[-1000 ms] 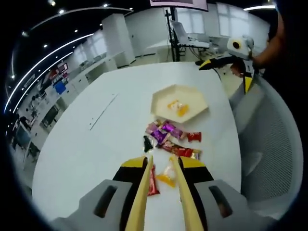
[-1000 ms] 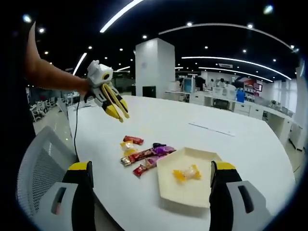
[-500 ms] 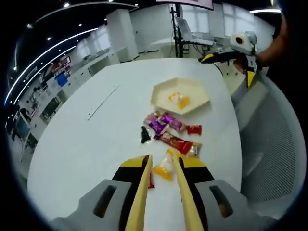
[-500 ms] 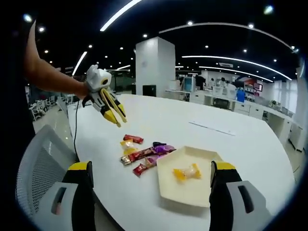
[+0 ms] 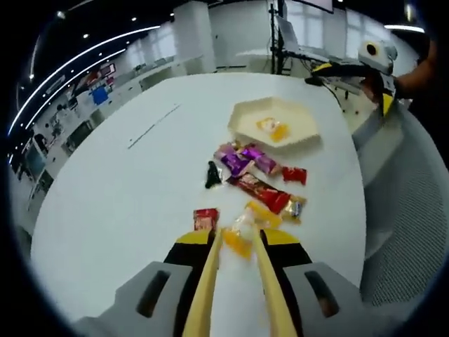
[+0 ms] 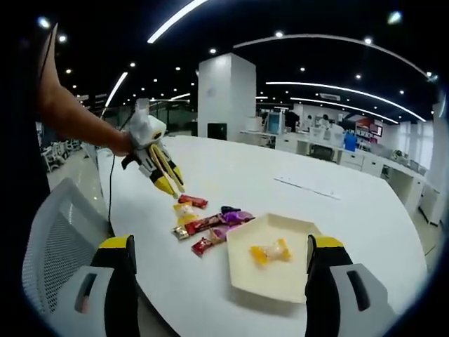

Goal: Place the target food into the container with the food tongs after gripping and lifting it, then release it inside without dropping or visibly crushing the food.

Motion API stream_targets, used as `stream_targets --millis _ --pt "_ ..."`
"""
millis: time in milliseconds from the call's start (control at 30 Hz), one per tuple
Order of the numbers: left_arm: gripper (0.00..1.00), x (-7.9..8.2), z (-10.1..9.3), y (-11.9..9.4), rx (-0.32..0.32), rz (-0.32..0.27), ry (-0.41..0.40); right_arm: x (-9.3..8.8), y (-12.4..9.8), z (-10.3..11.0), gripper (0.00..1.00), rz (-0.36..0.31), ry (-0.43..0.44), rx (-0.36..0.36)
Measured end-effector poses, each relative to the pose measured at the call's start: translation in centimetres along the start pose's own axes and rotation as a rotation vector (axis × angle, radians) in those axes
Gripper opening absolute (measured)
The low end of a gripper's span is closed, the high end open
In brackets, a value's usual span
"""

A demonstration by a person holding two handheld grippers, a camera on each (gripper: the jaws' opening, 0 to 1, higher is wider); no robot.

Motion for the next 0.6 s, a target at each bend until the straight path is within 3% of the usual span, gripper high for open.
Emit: stream_targets --millis 67,100,167,267,400,600 --pt "0.22 -0.1 -0.2 0.2 -0.013 0.024 0.071 0.0 0.0 0.0 1.00 -0.002 0.008 0.001" --pt "0.22 0.0 -0.1 0.3 0.002 0.036 0.159 0.0 0.0 0.0 1.00 -0.002 0.007 0.000" --pt "0.22 0.2 -1.0 0.6 -0.053 0.062 0.249 -0.1 0.1 0.0 1.00 0.006 -0.003 0.001" --pt "0.22 0.0 -0.8 1.3 -0.067 0.127 0.328 0.0 0.1 0.4 1.00 0.005 -0.019 0.008" --pt "0.23 0.4 -0.6 2.3 -0.095 0.144 0.353 0.0 0.0 0.1 1.00 0.001 -0.006 0.000" --pt "0.23 -0.1 -0.6 3.7 -0.157 0.215 0.425 0.0 0.0 -0.1 1.00 -0.004 0.005 -0.007"
Point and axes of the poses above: the point that each gripper's makers call its tool centre point, and the gripper's own axes: y roughly forward along the fingers, z roughly to its left, x roughly out of its top, the point moved 3 cm from there along -y, roughly backward along the fingers, and after that the axes turned 2 degrees about z, right-handed, at the moved point
